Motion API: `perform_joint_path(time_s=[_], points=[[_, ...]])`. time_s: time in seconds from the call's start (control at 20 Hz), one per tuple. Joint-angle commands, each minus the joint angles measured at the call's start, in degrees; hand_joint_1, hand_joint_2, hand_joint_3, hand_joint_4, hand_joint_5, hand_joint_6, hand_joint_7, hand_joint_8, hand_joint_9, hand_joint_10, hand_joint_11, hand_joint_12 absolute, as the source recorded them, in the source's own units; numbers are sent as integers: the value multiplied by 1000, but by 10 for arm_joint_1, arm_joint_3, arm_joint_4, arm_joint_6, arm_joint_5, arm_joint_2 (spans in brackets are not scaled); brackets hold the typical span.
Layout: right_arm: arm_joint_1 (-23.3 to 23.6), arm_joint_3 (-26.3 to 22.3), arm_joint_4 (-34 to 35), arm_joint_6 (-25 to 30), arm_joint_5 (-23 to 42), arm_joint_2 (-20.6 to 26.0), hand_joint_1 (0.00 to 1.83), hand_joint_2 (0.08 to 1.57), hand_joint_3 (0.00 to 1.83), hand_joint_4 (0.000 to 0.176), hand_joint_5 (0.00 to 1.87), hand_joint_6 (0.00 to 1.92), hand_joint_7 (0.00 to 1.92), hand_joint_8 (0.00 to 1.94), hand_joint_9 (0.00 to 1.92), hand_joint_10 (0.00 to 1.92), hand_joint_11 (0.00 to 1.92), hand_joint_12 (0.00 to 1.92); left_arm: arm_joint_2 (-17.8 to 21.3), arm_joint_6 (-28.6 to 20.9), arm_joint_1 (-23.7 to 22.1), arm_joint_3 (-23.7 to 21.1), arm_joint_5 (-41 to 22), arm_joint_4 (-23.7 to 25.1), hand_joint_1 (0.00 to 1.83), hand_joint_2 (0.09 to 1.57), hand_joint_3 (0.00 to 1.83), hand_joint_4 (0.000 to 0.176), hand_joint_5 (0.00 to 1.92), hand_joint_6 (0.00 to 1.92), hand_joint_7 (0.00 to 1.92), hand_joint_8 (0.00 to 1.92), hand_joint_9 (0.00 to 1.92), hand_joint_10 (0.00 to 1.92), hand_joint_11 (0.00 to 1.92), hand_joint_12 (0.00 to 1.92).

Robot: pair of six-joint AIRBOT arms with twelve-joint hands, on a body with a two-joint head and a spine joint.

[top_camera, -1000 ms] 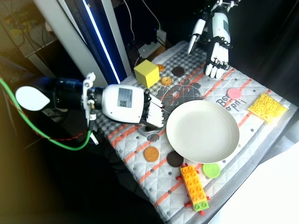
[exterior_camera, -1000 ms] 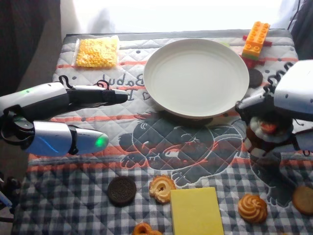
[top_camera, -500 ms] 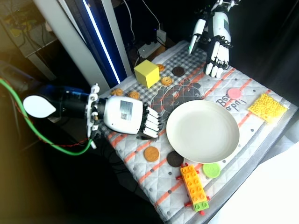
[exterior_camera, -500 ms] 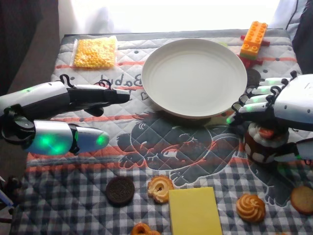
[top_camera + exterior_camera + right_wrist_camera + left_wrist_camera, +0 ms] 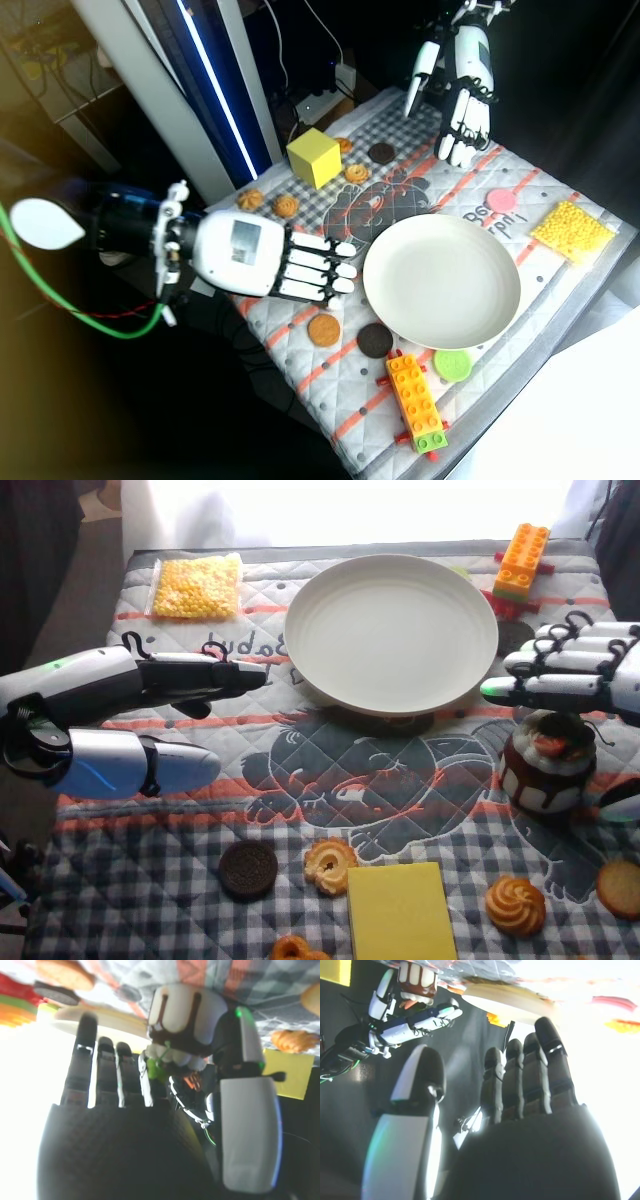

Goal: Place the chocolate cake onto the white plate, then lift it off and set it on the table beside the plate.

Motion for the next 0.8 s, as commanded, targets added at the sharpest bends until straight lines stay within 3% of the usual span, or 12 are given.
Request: perform_joint_path(time_s=[0.0, 0.1, 0.15, 0.2, 0.3, 0.35, 0.45, 0.5, 0.6, 0.65, 0.7, 0.75], points=[[3, -8, 10, -1, 67, 16, 933, 1009, 0, 116, 0, 0, 0, 0, 0, 0, 0, 0, 4, -4, -1, 0, -65, -15, 803, 1232, 0, 26, 321, 15, 287, 17, 165, 119, 0, 870], [3, -29, 10, -1, 91, 45, 817, 1022, 0, 107, 0, 0, 0, 0, 0, 0, 0, 0, 5, -4, 0, 0, -66, -17, 797, 1232, 0, 27, 292, 2, 286, 12, 154, 121, 0, 797], [3, -38, 11, -1, 103, 58, 789, 1002, 0, 129, 0, 0, 0, 0, 0, 0, 0, 0, 5, -4, 2, 0, -67, -20, 730, 1238, 1, 43, 271, 1, 259, 6, 131, 103, 0, 641], [3, -45, 12, -1, 115, 68, 783, 990, 0, 141, 0, 0, 0, 0, 0, 0, 0, 0, 5, -3, 5, 0, -69, -23, 715, 1236, 0, 41, 264, 0, 257, 7, 134, 103, 0, 607], [3, -58, 21, -1, 144, 87, 814, 977, 0, 117, 0, 0, 0, 0, 0, 0, 0, 0, 7, 0, 15, 0, -80, -35, 781, 1217, 0, 18, 272, 3, 281, 8, 147, 86, 0, 486], [2, -70, 40, -22, 162, 99, 781, 981, 0, 68, 0, 0, 0, 0, 0, 0, 0, 0, 12, 4, 23, -3, -93, -46, 756, 1212, 0, 21, 268, 3, 279, 5, 153, 82, 0, 595], [-1, -87, 73, -67, 182, 113, 736, 993, 0, 35, 0, 0, 0, 0, 0, 0, 0, 0, 19, 12, 31, -9, -110, -59, 732, 1232, 2, 21, 252, 4, 248, 2, 117, 57, 0, 532], [-7, -94, 95, -90, 197, 121, 752, 1010, 2, 29, 0, 0, 0, 0, 0, 0, 0, 0, 24, 17, 36, -13, -121, -66, 724, 1244, 2, 19, 224, 5, 209, 0, 91, 40, 0, 418], [-35, -102, 142, -120, 244, 130, 771, 1032, 11, 44, 0, 0, 0, 0, 0, 0, 0, 0, 34, 25, 46, -20, -146, -81, 776, 1253, 1, 20, 148, 0, 164, 0, 74, 20, 0, 237], [-46, -104, 162, -121, 267, 134, 762, 1030, 9, 20, 0, 0, 0, 0, 0, 0, 32, 15, 40, 33, 51, -25, -161, -93, 799, 1236, 0, 22, 109, 0, 114, 0, 77, 17, 0, 314], [-52, -107, 175, -126, 281, 137, 742, 1037, 10, 22, 0, 0, 0, 0, 0, 0, 43, 22, 43, 37, 55, -28, -174, -99, 787, 1223, 0, 54, 90, 3, 45, 0, 26, 8, 0, 213], [-55, -113, 197, -150, 297, 141, 724, 1040, 10, 24, 0, 0, 0, 0, 0, 0, 11, 11, 49, 42, 61, -31, -192, -108, 761, 1218, 0, 65, 42, 10, 8, 0, 4, 1, 0, 42]])
